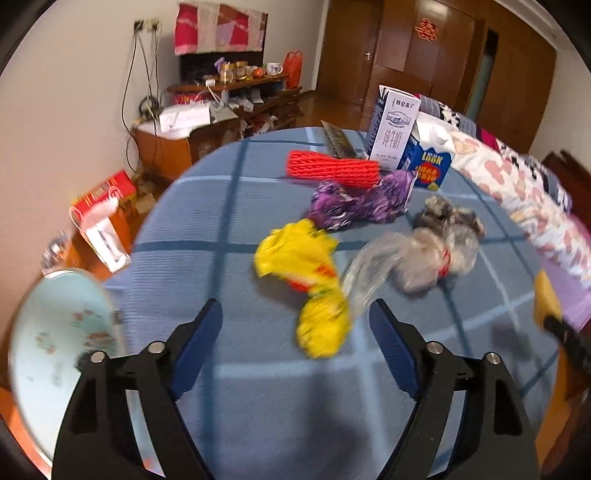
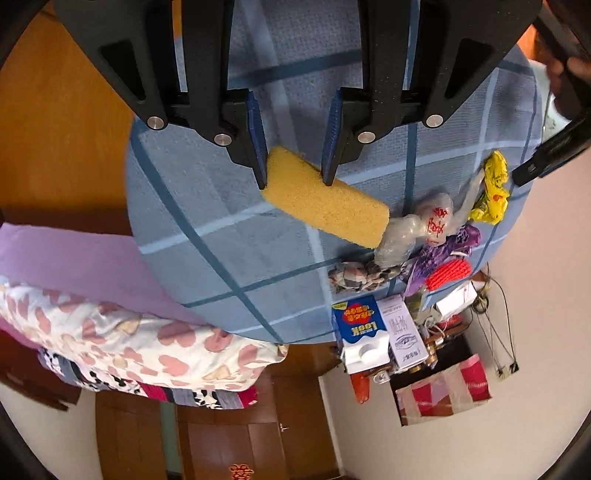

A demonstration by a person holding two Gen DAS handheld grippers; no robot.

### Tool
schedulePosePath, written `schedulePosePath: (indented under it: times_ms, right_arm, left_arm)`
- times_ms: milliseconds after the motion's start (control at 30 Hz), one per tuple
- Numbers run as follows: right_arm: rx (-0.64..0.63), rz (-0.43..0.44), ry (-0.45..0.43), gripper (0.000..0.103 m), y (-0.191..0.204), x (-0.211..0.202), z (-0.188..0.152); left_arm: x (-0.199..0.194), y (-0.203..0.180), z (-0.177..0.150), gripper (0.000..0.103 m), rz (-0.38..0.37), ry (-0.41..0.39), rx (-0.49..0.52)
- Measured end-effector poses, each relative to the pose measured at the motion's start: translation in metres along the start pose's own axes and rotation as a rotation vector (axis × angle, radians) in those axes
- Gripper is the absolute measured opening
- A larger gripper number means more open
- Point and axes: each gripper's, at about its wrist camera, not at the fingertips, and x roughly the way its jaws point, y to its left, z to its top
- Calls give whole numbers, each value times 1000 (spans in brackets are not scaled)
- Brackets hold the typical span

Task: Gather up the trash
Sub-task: 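Grasp the yellow sponge with right tool while left tool grasps yellow plastic bag, then carry the yellow bag and sponge over the teal bucket and open both tools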

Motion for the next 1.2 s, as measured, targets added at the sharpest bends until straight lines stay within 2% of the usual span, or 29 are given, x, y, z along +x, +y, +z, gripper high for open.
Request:
schedulePosePath:
  times_ms: [133,167,233,267,300,400,600,767,867,1200]
  right_arm:
    - [15,29,-11,30,-1,-8,-3]
    - [16,33,-9,30,0,-7,-4]
    - [19,44,0,31,1,-5,-6]
    - [20,47,4,31,2,-4,-7]
    - [21,47,4,31,3,-5,-8]
    - [21,46,2,31,6,-5,-11]
    - [40,54,-12,31,19,-12,-19]
    - [9,64,-10,31,40,-18,-27]
    - [-2,83,-3,31,53,-21,-31]
    - [-41,126,-6,31,91,-35,-39]
  left_arm:
    - [28,-8,1,74,50,49,-31]
    - [35,-7,-1,70,55,66,-37]
    - [37,-4,-4,59,54,62,-47]
    - [35,-1,-4,40,30,60,-59]
    - [32,4,-3,33,-11,60,-92]
    - [16,16,-3,32,-27,24,-137]
    - [-22,21,-11,32,-32,-34,-72]
    - [-52,28,-26,32,-39,-53,-30]
    - [-71,31,-34,31,-16,-76,5]
    - [-114,48,-50,31,8,-114,30]
